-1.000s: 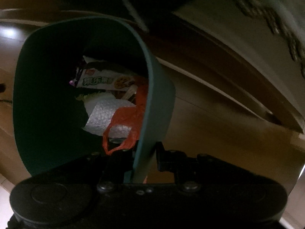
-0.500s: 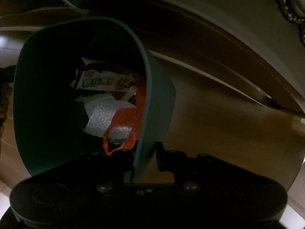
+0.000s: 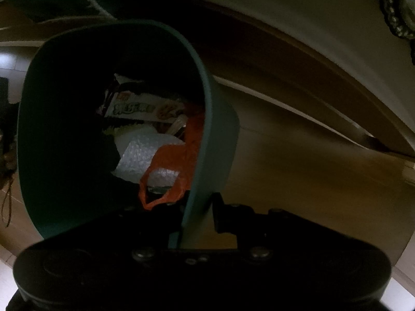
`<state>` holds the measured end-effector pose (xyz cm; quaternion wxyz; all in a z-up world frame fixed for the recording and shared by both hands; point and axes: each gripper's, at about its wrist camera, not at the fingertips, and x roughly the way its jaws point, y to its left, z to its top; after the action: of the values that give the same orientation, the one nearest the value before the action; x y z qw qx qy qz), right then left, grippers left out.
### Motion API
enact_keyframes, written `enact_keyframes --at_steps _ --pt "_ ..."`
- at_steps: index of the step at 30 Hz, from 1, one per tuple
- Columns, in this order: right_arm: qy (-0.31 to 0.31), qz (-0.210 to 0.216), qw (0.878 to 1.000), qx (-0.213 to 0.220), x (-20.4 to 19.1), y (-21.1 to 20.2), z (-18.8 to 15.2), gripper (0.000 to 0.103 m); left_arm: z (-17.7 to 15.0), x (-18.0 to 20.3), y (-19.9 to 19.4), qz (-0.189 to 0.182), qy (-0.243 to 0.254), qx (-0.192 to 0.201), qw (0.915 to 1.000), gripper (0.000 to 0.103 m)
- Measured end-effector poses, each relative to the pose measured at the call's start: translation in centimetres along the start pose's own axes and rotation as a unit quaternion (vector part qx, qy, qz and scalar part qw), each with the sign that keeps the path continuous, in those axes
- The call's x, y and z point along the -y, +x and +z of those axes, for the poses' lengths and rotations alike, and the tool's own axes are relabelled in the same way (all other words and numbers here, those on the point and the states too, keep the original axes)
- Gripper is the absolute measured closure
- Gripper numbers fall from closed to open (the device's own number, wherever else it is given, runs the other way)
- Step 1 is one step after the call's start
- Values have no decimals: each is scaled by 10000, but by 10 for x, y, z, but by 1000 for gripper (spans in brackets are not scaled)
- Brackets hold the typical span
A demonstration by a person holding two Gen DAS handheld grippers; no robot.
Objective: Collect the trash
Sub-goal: 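Grasp the white tissue on the floor with the left tool, then carry the tissue into the wastebasket and open the left tool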
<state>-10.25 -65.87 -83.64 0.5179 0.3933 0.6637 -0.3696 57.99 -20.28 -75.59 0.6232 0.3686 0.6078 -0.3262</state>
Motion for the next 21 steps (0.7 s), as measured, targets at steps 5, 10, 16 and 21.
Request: enact_keyframes --at_steps 5,10,16,21 --pt "37 -32 10000 20 -4 -12 -4 89 -21 -26 -58 -16 -5 109 9999 78" --pt "-236 -67 9997 58 -19 -20 -7 89 -54 -54 -134 -84 72 220 9997 78" --pt "-206 -33 9998 54 -34 -26 -9 89 -93 -85 -244 -85 328 388 9987 78" --pt "-696 74 9975 112 -41 -27 -6 89 -123 -105 -322 42 691 466 9965 78"
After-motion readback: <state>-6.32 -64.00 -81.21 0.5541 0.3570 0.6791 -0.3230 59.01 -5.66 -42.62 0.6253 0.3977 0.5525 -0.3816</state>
